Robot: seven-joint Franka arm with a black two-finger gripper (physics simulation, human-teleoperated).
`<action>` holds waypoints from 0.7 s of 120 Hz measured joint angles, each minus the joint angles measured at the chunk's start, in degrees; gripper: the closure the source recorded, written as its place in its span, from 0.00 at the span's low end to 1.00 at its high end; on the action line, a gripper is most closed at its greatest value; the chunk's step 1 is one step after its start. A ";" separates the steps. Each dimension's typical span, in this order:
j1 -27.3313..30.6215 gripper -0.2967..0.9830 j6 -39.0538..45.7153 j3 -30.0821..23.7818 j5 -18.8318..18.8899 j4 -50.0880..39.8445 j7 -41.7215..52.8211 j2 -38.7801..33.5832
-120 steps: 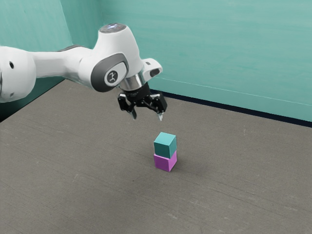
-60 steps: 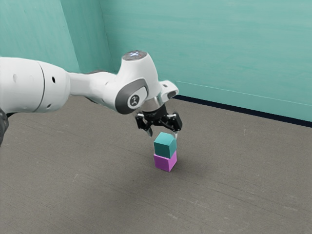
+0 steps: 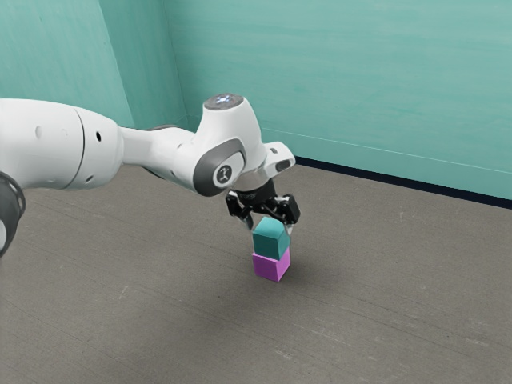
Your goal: Pick up the blue block with one arm, and put the blue block on the table with one arm
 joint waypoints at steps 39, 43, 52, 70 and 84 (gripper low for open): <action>1.10 0.23 0.25 -0.03 0.22 1.54 2.04 2.15; 1.06 0.23 0.28 -0.07 0.10 1.40 2.16 2.03; 0.85 0.23 0.32 -0.20 -0.25 1.18 2.38 1.52; 0.68 0.23 0.38 -0.26 -1.13 0.46 2.72 0.71; 0.67 0.23 0.43 -0.33 -2.21 -0.20 2.93 0.75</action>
